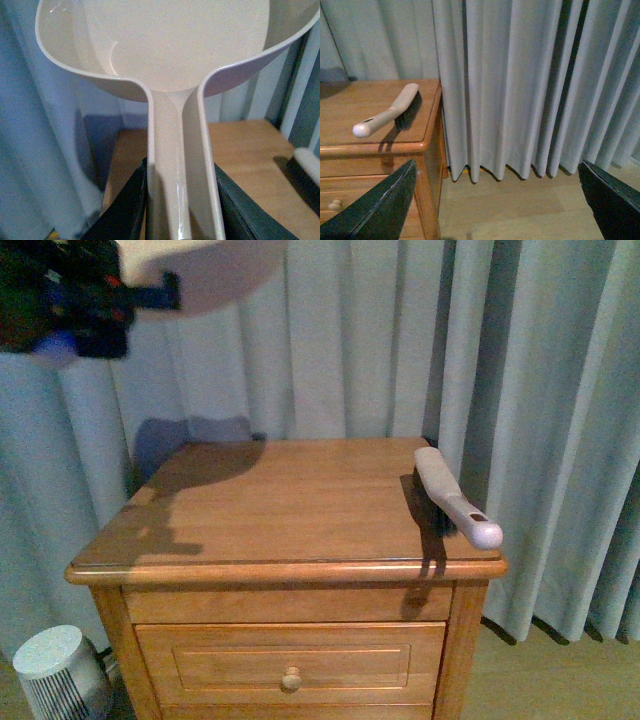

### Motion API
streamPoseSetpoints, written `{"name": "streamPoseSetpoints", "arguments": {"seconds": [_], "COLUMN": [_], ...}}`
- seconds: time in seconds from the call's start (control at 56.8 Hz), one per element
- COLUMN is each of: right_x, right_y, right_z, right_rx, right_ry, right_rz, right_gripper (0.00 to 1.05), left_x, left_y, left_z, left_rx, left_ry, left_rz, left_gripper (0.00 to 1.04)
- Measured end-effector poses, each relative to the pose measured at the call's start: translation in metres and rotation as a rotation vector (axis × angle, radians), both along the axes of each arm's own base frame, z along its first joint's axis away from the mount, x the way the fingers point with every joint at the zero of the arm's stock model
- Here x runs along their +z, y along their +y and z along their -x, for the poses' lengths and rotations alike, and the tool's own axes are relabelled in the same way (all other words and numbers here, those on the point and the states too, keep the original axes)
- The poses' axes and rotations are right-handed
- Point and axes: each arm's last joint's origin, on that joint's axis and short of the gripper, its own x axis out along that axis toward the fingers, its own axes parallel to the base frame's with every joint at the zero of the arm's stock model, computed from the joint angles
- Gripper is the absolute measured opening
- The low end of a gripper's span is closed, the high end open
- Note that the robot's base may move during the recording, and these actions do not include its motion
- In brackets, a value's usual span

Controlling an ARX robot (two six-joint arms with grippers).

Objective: Clean up trash

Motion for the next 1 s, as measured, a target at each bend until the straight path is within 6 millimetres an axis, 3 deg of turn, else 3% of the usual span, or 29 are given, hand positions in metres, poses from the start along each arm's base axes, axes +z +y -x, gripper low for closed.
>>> {"name": "streamPoseSetpoints", "arguments": {"seconds": [0.088,0.176,0.44,0.581,0.669,0.827,1.003], "right_x": [0.000,0.000,0.000,0.000,0.000,0.055,0.092], "right_y": [0.000,0.000,0.000,0.000,0.005,0.034,0.073], "right_z": [0.000,0.000,0.000,0.000,-0.008,-0.058,-0.125], "right_rx": [0.000,0.000,0.000,0.000,-0.061,0.119,0.214], "right_ry": [0.000,0.000,0.000,0.000,0.169,0.205,0.335], "right_rz": [0.000,0.000,0.000,0.000,0.030,0.004,-0.012], "right_gripper": [0.97,0.97,0.97,0.97,0.97,0.97,0.97], "left_x": [0.005,-0.004,-0.026,-0.029,-0.031,-0.031,-0.031], "left_y": [0.019,0.035,0.057,0.062,0.062,0.062,0.062], "left_z": [0.048,0.091,0.157,0.169,0.169,0.169,0.169], "left_rx": [-0.044,-0.073,-0.104,-0.072,-0.081,-0.080,-0.080], "left_ry": [-0.107,-0.141,-0.171,-0.206,-0.198,-0.198,-0.198], "left_rz": [0.020,0.063,0.159,0.194,0.201,0.206,0.206], "left_gripper": [0.29,0.29,0.29,0.29,0.29,0.29,0.29]}}
